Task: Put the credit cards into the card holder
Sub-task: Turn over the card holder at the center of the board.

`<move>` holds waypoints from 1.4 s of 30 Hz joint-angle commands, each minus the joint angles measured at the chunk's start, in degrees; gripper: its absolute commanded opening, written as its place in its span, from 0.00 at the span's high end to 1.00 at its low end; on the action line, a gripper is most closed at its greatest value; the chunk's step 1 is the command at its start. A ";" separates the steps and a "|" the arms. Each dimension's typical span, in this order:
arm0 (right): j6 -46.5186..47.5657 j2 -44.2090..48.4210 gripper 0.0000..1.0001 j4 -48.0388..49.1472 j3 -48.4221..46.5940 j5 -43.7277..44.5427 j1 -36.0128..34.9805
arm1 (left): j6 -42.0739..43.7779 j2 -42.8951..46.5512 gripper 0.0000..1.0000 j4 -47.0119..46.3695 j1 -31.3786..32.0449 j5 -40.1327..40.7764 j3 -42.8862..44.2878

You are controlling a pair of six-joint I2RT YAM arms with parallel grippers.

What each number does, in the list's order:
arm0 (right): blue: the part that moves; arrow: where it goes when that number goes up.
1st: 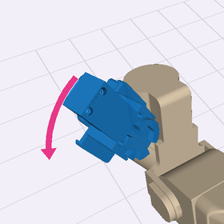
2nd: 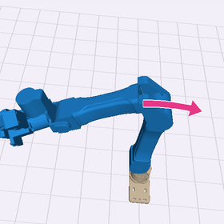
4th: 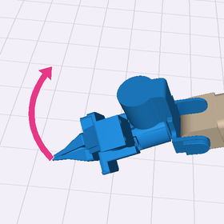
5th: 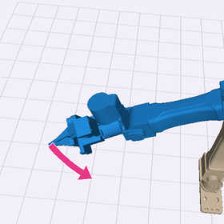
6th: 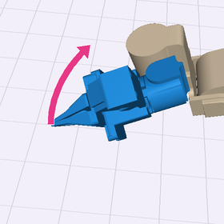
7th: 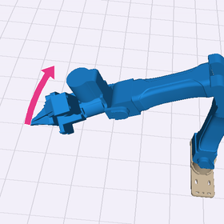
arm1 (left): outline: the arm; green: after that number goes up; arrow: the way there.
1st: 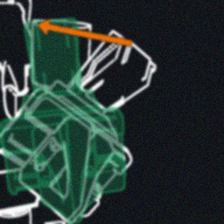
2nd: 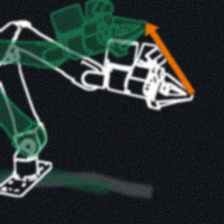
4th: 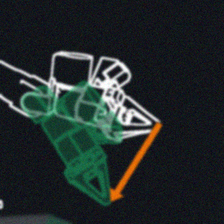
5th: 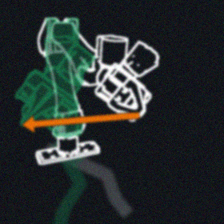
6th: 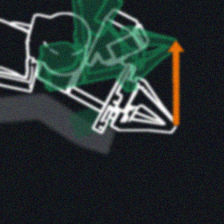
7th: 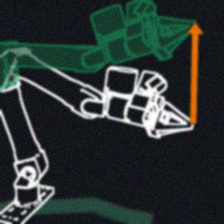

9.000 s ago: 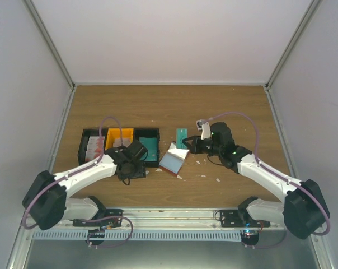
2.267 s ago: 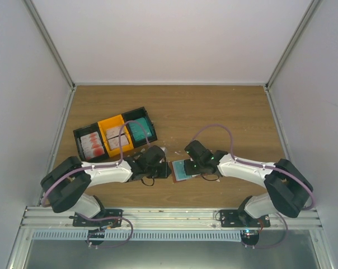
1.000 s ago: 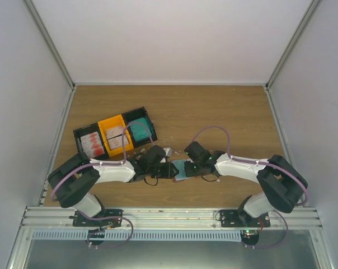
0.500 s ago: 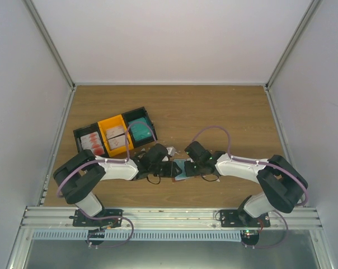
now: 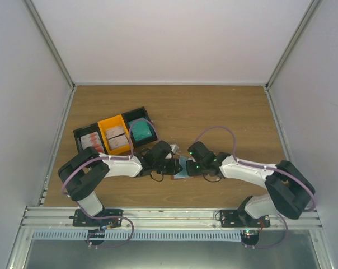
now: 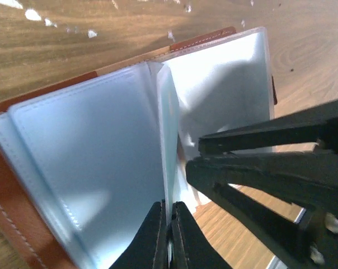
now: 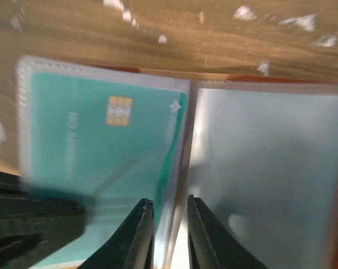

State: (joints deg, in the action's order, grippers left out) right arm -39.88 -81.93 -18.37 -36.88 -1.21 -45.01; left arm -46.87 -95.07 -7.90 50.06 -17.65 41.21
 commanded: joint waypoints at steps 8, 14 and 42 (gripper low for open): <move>-4.53 15.80 0.67 -5.18 -1.86 10.06 0.47 | 2.39 0.92 1.00 13.61 -2.74 4.53 5.10; -5.94 18.01 0.67 -5.53 -1.18 12.00 0.63 | 1.05 1.03 1.00 20.60 -3.65 4.65 7.92; -8.34 27.27 0.66 -5.85 1.38 17.22 0.63 | 10.75 -3.36 0.25 -1.30 -3.74 -18.92 10.43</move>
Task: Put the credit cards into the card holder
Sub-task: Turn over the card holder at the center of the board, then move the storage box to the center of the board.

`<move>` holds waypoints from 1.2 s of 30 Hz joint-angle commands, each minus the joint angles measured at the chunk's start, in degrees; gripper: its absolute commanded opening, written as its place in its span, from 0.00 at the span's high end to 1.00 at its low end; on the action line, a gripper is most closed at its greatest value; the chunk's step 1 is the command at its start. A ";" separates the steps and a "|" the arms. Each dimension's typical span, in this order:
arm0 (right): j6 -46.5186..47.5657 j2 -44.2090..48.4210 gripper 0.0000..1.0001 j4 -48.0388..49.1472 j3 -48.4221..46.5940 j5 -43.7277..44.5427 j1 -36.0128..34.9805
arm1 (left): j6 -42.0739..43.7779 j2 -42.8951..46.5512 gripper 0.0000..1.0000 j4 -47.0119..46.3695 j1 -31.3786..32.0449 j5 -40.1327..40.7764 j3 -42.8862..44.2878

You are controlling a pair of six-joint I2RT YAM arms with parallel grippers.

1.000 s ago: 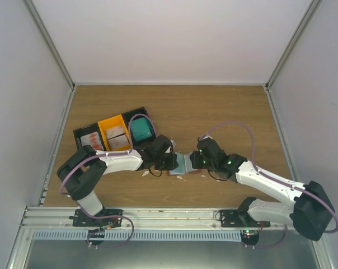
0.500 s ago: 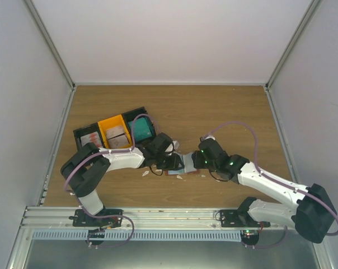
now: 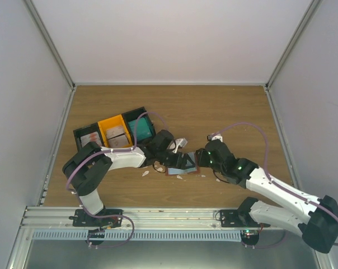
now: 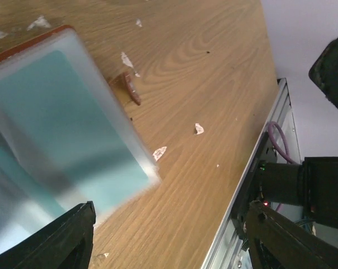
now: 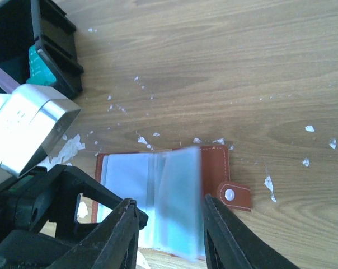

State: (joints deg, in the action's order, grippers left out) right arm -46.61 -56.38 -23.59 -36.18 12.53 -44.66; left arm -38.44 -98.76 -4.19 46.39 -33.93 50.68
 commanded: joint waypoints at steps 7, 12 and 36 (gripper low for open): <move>0.81 1.96 0.63 0.69 0.28 1.70 0.28 | 7.36 4.28 0.23 0.26 -0.38 4.66 2.79; 5.87 0.98 0.61 2.85 -0.92 -2.97 0.28 | 16.19 13.71 0.17 12.06 -1.20 19.68 5.64; 10.04 -16.31 0.53 21.96 -2.19 -19.20 1.36 | 31.17 34.24 0.01 25.74 -17.19 35.05 5.72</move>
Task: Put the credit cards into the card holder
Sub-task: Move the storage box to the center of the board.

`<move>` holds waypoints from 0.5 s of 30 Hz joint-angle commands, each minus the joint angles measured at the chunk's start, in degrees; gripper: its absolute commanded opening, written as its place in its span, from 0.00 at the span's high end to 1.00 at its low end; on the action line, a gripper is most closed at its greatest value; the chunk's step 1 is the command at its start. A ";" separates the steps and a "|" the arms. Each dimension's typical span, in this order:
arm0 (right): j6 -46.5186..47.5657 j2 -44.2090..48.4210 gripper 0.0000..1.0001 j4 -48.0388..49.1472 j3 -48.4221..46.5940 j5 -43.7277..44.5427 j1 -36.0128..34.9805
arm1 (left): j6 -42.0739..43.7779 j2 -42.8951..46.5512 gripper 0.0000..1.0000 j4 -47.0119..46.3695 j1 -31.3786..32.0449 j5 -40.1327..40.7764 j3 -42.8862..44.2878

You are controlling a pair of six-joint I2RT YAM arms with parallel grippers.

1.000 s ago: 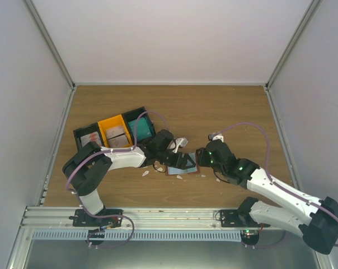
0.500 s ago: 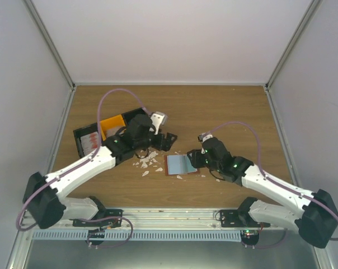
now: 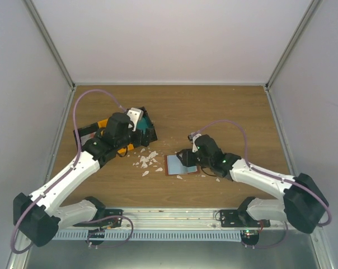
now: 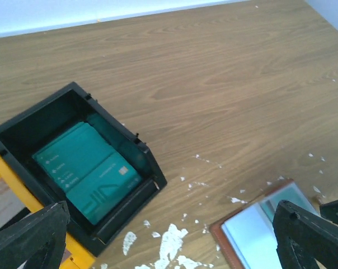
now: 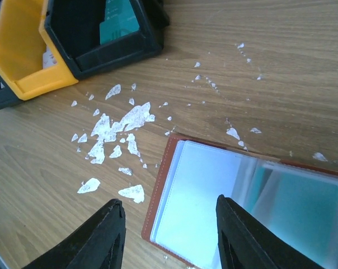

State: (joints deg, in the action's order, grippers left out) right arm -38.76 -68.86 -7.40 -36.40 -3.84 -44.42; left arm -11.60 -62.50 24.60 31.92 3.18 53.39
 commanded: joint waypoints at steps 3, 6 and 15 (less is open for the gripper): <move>4.03 -8.12 0.52 7.20 -4.54 -4.71 1.61 | 5.96 -6.21 0.02 -3.23 -5.57 -6.26 5.76; 5.52 -12.96 0.52 8.79 -6.90 -6.11 2.24 | 7.25 -11.67 0.08 -2.98 -8.32 -10.57 8.67; 7.67 -25.00 0.53 10.27 -13.77 -11.55 5.20 | 10.30 -28.79 0.33 2.21 -10.34 -10.16 19.89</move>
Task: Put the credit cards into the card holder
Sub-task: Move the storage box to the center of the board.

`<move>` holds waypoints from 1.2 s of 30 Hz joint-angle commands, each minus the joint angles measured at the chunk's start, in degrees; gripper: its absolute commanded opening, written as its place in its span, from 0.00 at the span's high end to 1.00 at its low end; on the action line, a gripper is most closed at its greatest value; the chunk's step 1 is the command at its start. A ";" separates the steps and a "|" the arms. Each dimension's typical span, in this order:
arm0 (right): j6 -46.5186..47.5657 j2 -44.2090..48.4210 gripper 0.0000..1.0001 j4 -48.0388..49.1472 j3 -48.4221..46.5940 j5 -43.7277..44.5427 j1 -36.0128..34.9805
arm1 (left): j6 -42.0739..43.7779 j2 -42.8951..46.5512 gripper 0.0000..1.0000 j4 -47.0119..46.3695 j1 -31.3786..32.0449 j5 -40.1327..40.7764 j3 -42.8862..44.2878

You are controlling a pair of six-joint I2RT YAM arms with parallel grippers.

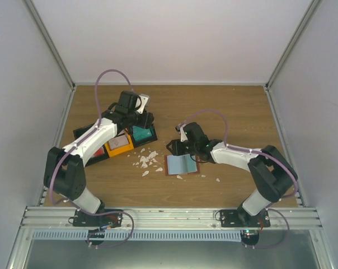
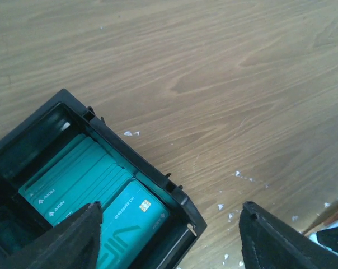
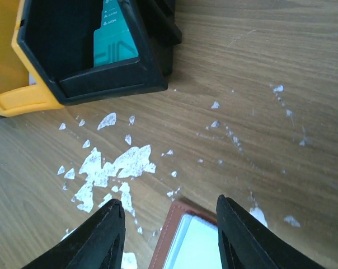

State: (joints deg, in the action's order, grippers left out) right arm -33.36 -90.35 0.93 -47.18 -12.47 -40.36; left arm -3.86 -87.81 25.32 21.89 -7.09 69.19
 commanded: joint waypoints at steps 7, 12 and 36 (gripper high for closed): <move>3.79 -11.18 0.57 1.71 -10.34 -5.82 1.25 | 3.23 -9.25 0.57 7.23 -1.70 6.58 6.79; 4.34 -14.17 0.58 1.62 -13.64 -6.73 1.12 | 3.51 -10.55 0.65 7.87 -2.42 5.39 5.35; 1.02 -21.66 0.59 3.66 -17.67 -4.91 1.54 | 1.05 -22.44 0.52 7.17 -0.50 -17.22 12.78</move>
State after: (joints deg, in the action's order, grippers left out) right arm -31.20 -110.37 2.98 -63.29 -18.41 -39.27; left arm -2.02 -109.03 34.83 20.67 -18.79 80.01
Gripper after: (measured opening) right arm 0.416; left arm 0.477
